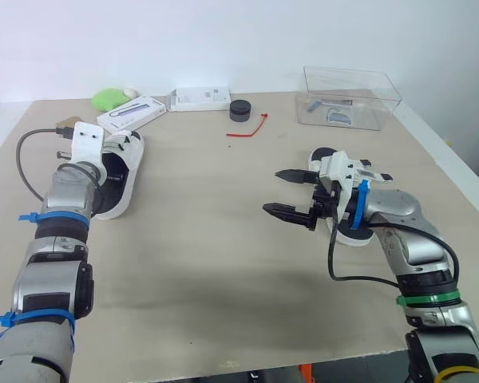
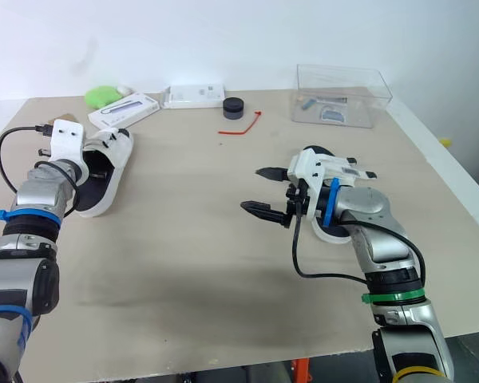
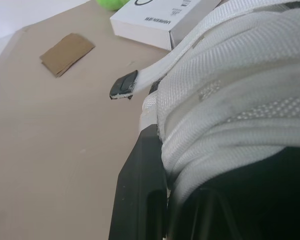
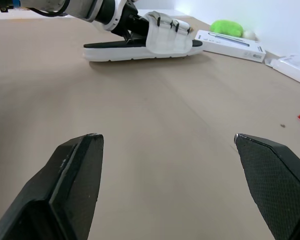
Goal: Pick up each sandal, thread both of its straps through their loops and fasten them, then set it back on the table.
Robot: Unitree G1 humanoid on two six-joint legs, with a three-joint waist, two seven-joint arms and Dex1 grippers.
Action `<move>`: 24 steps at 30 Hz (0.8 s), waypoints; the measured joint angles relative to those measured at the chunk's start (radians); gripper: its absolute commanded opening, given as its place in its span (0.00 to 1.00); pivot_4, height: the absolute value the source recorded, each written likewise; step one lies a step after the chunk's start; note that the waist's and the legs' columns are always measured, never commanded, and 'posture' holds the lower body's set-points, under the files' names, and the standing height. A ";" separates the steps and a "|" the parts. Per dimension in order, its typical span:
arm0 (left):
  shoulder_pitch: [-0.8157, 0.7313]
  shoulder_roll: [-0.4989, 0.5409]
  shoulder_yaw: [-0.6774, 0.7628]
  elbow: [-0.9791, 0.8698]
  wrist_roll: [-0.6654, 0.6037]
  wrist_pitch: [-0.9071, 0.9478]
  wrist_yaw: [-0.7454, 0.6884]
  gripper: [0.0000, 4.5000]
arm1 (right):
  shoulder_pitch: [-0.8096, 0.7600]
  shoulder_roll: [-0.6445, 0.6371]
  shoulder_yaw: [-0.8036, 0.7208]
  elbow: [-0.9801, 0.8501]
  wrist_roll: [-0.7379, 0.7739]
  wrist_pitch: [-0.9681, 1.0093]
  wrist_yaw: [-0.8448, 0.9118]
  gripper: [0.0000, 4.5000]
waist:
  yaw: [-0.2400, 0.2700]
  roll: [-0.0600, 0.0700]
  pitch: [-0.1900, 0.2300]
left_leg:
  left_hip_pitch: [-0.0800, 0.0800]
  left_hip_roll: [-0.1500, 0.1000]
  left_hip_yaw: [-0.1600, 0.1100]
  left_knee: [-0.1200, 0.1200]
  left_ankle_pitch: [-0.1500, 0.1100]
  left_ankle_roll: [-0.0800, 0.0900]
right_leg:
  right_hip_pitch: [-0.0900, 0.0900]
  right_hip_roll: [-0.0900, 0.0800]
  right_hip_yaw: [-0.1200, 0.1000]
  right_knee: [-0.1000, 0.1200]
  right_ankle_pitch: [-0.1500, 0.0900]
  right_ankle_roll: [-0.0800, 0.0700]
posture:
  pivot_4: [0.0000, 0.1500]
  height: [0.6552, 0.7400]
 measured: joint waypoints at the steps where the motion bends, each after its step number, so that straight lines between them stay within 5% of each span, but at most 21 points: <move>1: 0.011 0.003 -0.001 -0.017 0.000 0.004 -0.011 0.27 | -0.004 0.000 0.001 0.009 -0.005 -0.003 0.003 1.00 | 0.000 0.000 0.000 | 0.000 -0.001 0.000 0.000 0.000 0.000 | 0.000 -0.001 0.000 0.000 0.000 0.001 | 1.00 1.00; 7: 0.145 0.035 0.008 -0.238 -0.056 0.046 -0.168 0.96 | -0.031 0.003 0.006 0.040 -0.018 -0.017 0.020 1.00 | -0.002 0.000 0.000 | 0.000 -0.001 0.000 0.001 0.001 -0.001 | 0.001 0.001 0.000 0.001 0.001 0.001 | 1.00 1.00; 19: 0.698 0.144 0.247 -0.993 -0.333 0.081 -0.451 0.98 | 0.128 -0.067 -0.058 -0.054 -0.016 -0.064 0.011 1.00 | -0.010 -0.001 -0.002 | 0.002 0.001 -0.001 0.002 0.000 0.000 | 0.003 -0.002 -0.001 0.000 0.000 0.001 | 1.00 1.00; 24: 0.854 0.145 0.128 -1.153 -0.393 0.096 -0.594 0.98 | 0.290 -0.076 -0.080 -0.143 -0.027 -0.126 -0.009 1.00 | -0.004 0.000 -0.002 | 0.004 -0.001 0.000 0.004 0.001 0.000 | 0.007 -0.002 0.000 0.001 -0.005 0.007 | 1.00 1.00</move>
